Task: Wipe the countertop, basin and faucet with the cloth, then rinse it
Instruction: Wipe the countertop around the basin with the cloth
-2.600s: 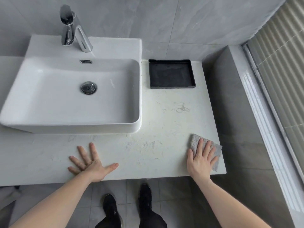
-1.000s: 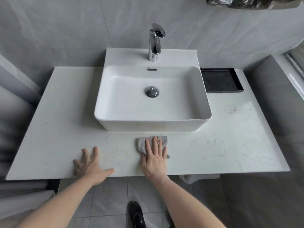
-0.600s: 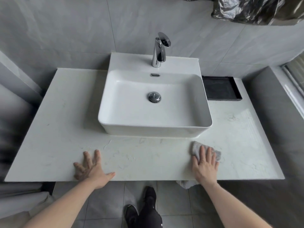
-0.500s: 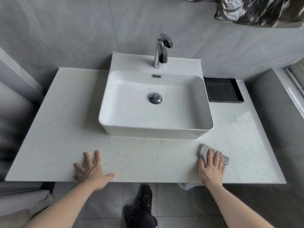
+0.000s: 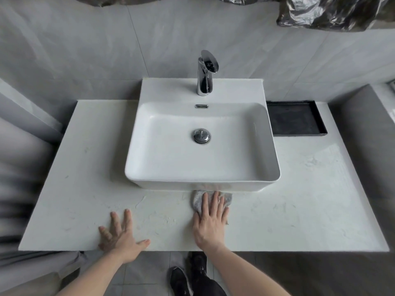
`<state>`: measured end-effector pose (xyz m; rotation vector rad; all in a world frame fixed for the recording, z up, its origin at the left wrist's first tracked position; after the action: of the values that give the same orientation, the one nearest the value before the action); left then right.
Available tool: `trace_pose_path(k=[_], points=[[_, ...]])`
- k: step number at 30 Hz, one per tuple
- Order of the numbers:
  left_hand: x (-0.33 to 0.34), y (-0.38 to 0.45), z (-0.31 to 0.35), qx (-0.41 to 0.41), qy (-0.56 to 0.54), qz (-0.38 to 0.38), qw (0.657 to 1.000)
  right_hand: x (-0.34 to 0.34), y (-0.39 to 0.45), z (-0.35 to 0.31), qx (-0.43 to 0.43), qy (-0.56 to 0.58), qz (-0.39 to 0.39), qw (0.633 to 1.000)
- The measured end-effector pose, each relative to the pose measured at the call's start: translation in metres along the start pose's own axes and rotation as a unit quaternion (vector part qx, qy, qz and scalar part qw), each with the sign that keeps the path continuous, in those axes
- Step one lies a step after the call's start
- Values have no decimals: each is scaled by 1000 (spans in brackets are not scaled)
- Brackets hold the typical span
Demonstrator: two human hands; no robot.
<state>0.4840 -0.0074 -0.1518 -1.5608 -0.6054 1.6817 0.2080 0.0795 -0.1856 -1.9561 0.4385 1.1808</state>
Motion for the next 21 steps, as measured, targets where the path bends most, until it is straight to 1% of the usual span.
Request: trace_pose_path(k=[2, 5, 6, 8, 13, 16, 18, 21], points=[[1, 0, -1, -2, 4, -3, 1000, -1, 2, 3, -15, -19, -5, 1000], [1, -1, -1, -1, 1, -3, 1000, -13, 8, 30, -79, -57, 0, 995], [1, -1, -1, 0, 0, -1, 1000, -18, 12, 43, -89, -64, 7, 994], [1, 0, -2, 2, 0, 2, 1000, -31, 23, 71, -82, -67, 24, 994], [3, 2, -4, 4, 4, 5, 1000, -66, 47, 144, 7, -60, 55, 997], [3, 4, -7, 4, 10, 12, 1000, -85, 57, 178, 103, -19, 80, 991], [4, 6, -8, 5, 13, 17, 1000, -90, 62, 193, 162, 8, 86, 983], [5, 9, -9, 8, 23, 28, 999, -88, 66, 192, 201, 17, 86, 976]])
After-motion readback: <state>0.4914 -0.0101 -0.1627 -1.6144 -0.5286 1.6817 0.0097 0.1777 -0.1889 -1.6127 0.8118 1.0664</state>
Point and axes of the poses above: each hand's wrist, its own y-axis towards the middle knuckle, its own x-axis out of the palm, z = x × y, the point moved 7 cm from there along y, towards the middle knuckle, and after that the axes turned 15 degrees about x, right-handed, at the moved point
